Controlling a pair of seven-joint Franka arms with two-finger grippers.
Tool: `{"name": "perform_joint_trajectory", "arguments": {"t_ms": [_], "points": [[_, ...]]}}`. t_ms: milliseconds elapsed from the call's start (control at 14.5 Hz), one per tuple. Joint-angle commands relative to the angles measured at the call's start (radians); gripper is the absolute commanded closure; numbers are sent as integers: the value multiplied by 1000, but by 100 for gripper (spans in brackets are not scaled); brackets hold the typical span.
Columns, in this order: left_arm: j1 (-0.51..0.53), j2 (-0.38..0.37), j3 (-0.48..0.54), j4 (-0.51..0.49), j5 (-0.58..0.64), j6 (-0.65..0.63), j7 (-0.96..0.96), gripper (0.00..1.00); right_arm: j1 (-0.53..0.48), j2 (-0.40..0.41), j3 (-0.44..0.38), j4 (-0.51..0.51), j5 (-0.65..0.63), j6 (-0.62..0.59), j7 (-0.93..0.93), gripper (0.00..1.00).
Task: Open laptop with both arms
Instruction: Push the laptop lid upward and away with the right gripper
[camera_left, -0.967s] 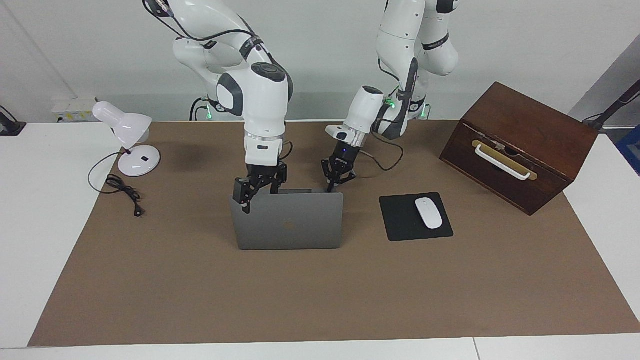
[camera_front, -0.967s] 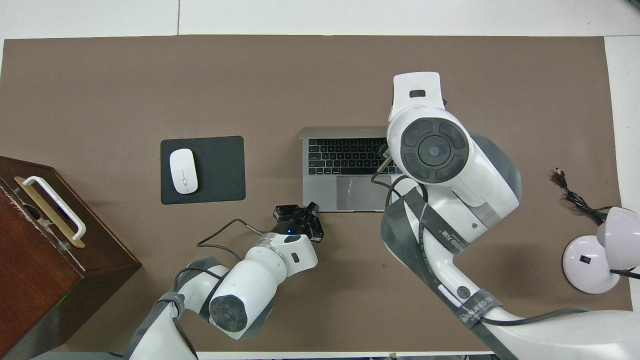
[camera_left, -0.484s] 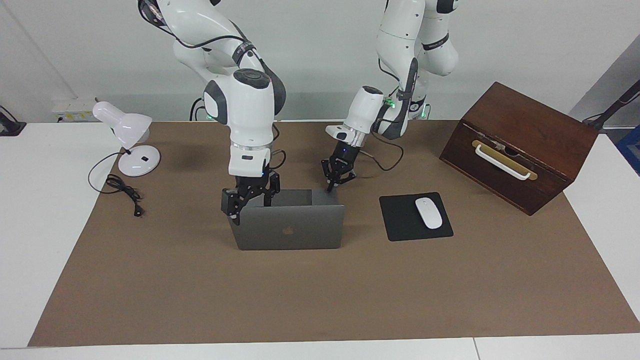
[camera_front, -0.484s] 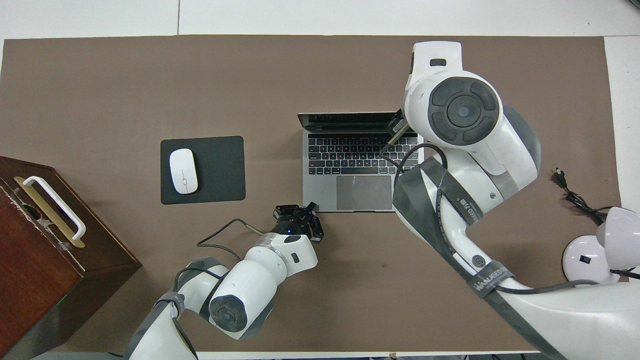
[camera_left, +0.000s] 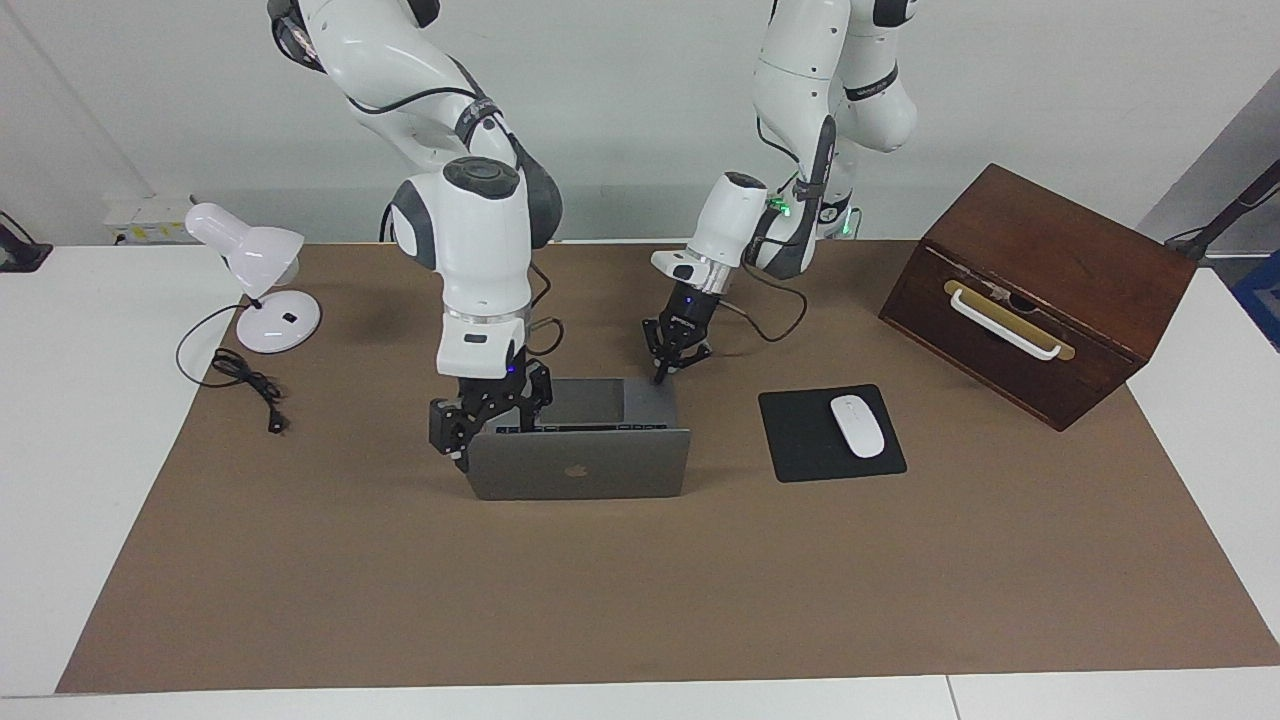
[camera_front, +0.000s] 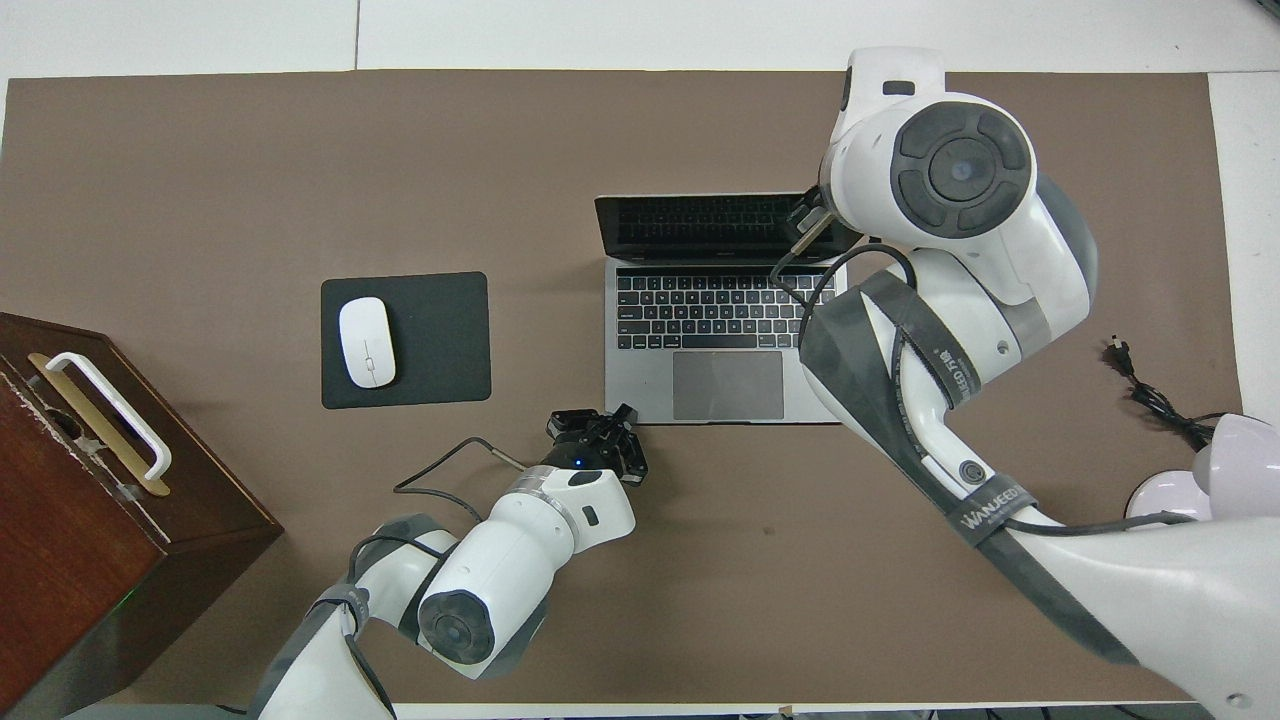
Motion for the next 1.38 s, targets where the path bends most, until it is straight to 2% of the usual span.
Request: {"name": "perform_joint_trajectory", "arguments": {"t_ms": [0,138,276,415,622,829,1105,1313], "points": [[17,64,8,17,15,14,15,100,-16,33,14,50,20,-19,-40,0],[17,64,7,17,15,14,15,100,-11,29,17,52,43,-56,-35,0],[17,64,7,17,15,14,16,100,-8,16,17,60,124,-88,-31,0],[17,64,7,17,15,14,16,100,-10,1,17,93,176,-165,-29,0],[19,64,7,17,15,14,16,100,-10,-37,20,93,190,-263,-29,0],[29,62,7,18,3,14,15,100,-5,-88,5,93,290,-337,-12,0],[31,23,8,28,3,12,-44,100,-7,-172,-55,84,365,-493,68,0],[57,-34,7,26,1,-38,-48,100,0,-237,-160,64,457,-585,74,0]]}}
